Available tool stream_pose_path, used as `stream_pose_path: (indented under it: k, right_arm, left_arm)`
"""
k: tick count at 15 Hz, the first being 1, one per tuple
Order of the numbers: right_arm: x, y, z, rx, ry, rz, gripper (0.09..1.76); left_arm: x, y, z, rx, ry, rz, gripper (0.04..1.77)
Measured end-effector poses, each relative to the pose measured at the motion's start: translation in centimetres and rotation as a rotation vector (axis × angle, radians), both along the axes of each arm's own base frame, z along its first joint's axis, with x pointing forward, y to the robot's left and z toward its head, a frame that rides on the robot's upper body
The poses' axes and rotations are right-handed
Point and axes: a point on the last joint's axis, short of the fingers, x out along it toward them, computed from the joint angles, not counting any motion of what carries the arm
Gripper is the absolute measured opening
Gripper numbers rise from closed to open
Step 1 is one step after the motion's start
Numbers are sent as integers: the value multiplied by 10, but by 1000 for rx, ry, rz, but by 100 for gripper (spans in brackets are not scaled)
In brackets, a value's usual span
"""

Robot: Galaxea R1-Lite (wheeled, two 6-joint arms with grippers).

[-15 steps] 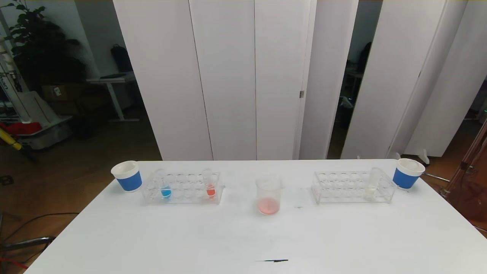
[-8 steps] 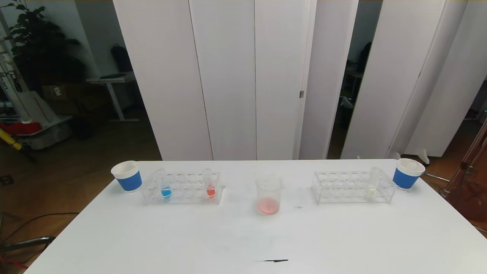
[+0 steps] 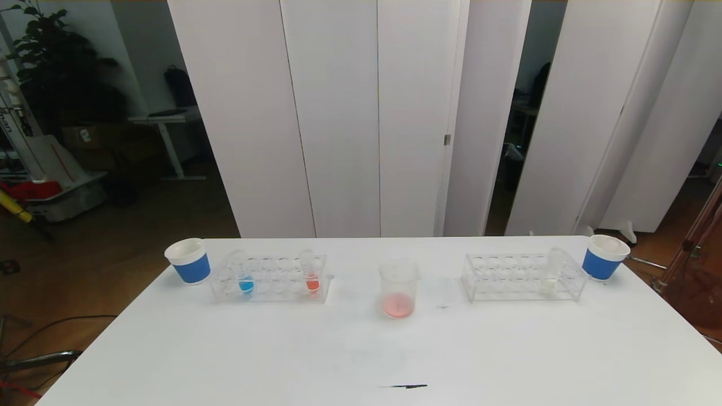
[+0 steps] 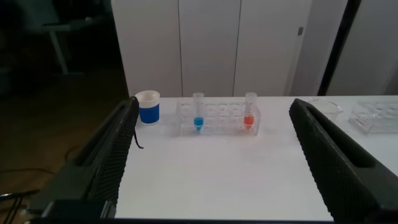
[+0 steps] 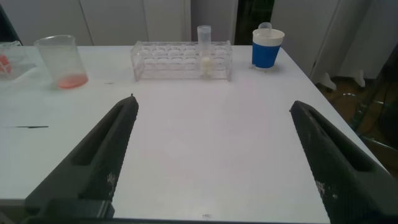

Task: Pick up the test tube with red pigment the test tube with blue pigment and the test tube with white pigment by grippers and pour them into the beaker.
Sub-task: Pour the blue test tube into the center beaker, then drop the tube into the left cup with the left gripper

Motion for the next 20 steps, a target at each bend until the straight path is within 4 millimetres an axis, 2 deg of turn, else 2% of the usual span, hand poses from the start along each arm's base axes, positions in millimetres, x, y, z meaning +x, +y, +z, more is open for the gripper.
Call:
stream_pose_path:
  k: [2,5,7,9,12,15,17,20]
  right_arm:
    - [0,0,0,0,0,0,175]
    - [0,0,0,0,0,0,175]
    - [0,0,0,-1,0,0,175]
    - [0,0,0,0,0,0,175]
    - [0,0,0,0,0,0,175]
    - [0,0,0,0,0,0,175]
    - [0,0,0,0,0,0,175]
    - [0,0,0,0,0,0,175]
  left_arm:
    - [18,0,29,-1,-10,-1,173]
    - [59,0,63,-3,-4,15,173]
    - [93,0,75,-3,27,25,173]
    - [128,0,76,-3,72,35,173]
    - [181,1,60,-5,149,59,173]
    - [221,2,34,-4,190,75,173]
    - [239,3,6,-4,262,82,173]
    - [251,3,-31,-61,364,82,173]
